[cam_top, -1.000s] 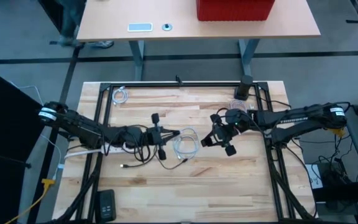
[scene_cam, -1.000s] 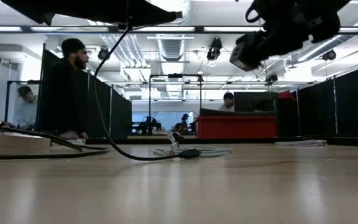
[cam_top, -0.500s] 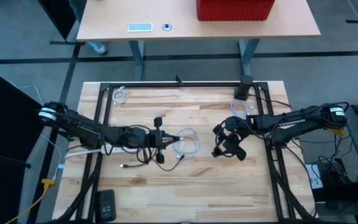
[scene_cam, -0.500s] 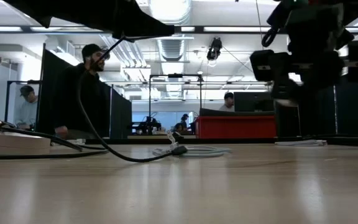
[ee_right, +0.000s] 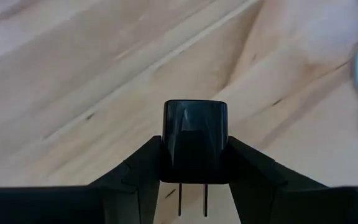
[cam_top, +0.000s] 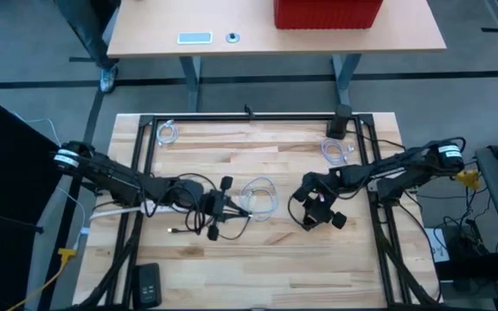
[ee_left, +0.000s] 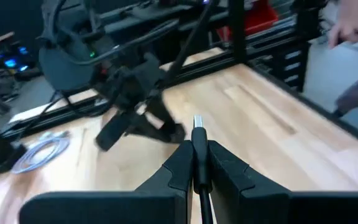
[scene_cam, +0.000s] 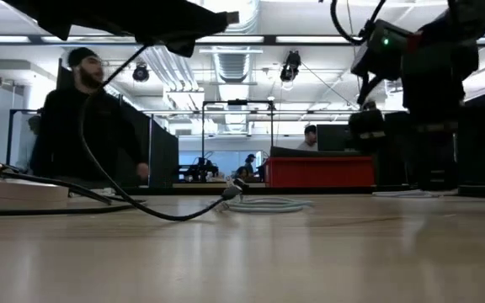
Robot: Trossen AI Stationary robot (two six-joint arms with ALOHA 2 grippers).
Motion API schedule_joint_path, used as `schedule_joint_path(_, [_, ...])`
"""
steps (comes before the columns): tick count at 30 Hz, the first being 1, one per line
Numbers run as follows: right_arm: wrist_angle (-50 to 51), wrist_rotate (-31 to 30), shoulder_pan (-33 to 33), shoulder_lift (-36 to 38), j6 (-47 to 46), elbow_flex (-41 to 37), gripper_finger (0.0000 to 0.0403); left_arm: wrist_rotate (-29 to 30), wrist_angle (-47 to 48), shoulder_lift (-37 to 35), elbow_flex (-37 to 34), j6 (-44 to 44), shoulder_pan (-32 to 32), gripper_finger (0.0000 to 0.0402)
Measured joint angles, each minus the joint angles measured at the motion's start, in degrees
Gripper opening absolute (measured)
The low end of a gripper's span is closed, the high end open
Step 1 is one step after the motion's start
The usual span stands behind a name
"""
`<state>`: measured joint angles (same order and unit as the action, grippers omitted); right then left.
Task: Insert USB
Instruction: Insert the black charger cable into the black charger adapter
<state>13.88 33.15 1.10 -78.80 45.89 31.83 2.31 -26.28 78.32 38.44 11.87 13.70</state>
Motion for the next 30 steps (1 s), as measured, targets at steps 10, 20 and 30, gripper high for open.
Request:
schedule_joint_path(10, [0.2,-0.3,-0.1,-1.1,1.8,0.9,0.0142,-0.1,0.9,0.0,0.0,-0.8,0.0,0.0021])
schedule_joint_path(20, [0.9,-2.2,-0.1,-0.3,3.7,0.9,0.0142,0.0,1.7,0.0,0.0,-1.1,0.1,0.0021])
schedule_joint_path(30, [0.9,-4.7,-0.1,0.0,-17.4,3.4,0.0142,0.2,1.7,0.0,0.0,4.6,0.4,0.0021])
